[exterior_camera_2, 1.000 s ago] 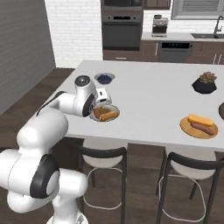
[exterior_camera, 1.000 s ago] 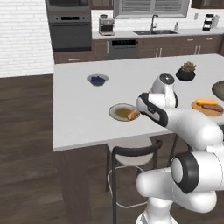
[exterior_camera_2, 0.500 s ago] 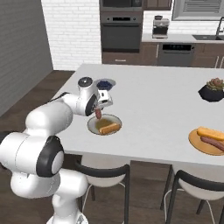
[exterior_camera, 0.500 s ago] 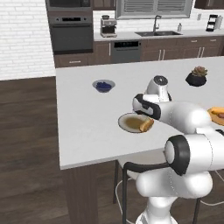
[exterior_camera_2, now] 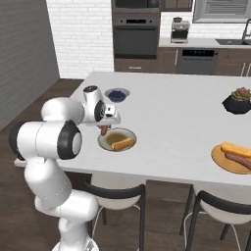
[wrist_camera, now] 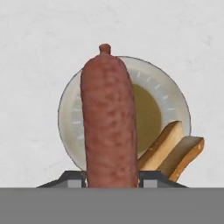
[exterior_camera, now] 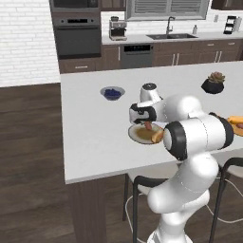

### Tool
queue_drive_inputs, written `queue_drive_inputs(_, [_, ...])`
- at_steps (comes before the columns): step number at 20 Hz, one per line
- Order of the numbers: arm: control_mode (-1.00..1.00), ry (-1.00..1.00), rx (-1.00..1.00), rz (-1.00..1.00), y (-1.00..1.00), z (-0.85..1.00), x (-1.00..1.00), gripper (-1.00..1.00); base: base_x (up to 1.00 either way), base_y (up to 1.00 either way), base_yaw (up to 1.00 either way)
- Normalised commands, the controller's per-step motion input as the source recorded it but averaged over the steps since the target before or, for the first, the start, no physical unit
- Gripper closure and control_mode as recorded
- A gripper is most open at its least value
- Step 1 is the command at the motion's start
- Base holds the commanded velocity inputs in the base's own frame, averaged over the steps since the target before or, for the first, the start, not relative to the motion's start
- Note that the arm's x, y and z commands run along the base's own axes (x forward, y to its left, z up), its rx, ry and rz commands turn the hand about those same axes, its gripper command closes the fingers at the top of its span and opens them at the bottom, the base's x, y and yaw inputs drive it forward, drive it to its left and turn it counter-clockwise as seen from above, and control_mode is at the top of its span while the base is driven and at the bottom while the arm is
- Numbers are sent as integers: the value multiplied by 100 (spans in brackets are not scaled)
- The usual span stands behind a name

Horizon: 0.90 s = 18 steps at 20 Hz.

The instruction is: Place one bun and one sausage from the bowl on each plate.

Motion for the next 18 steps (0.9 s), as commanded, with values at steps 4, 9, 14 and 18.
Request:
queue_drive_inputs(4, [-100, 16, 3, -3, -3, -78, 27, 100, 0, 0, 0])
queue_drive_inputs(9, [-100, 5, 7, -4, -17, -62, 65, -100, 0, 0, 0])
queue_drive_inputs(14, [-100, 0, 0, -3, -1, -23, 54, -100, 0, 0, 0])
queue_drive_inputs(18, [-100, 0, 0, 0, 0, 3, 3, -100, 0, 0, 0])
